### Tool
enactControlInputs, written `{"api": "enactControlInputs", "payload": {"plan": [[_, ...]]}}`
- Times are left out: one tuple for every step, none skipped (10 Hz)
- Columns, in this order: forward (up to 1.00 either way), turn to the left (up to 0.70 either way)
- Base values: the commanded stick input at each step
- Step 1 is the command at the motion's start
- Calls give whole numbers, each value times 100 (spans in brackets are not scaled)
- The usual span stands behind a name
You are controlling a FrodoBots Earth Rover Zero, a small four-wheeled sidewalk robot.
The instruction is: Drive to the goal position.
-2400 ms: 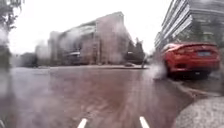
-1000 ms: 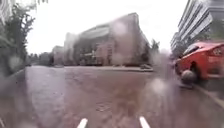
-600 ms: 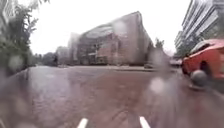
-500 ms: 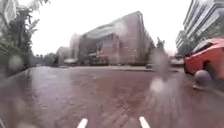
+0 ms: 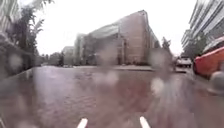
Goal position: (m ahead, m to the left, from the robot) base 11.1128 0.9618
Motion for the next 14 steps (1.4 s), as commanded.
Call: {"api": "enactControlInputs", "payload": {"plan": [[70,14],[70,14],[70,14],[70,14],[70,14],[70,14],[70,14],[70,14],[70,14],[70,14],[70,14],[70,14],[70,14],[70,14]]}}
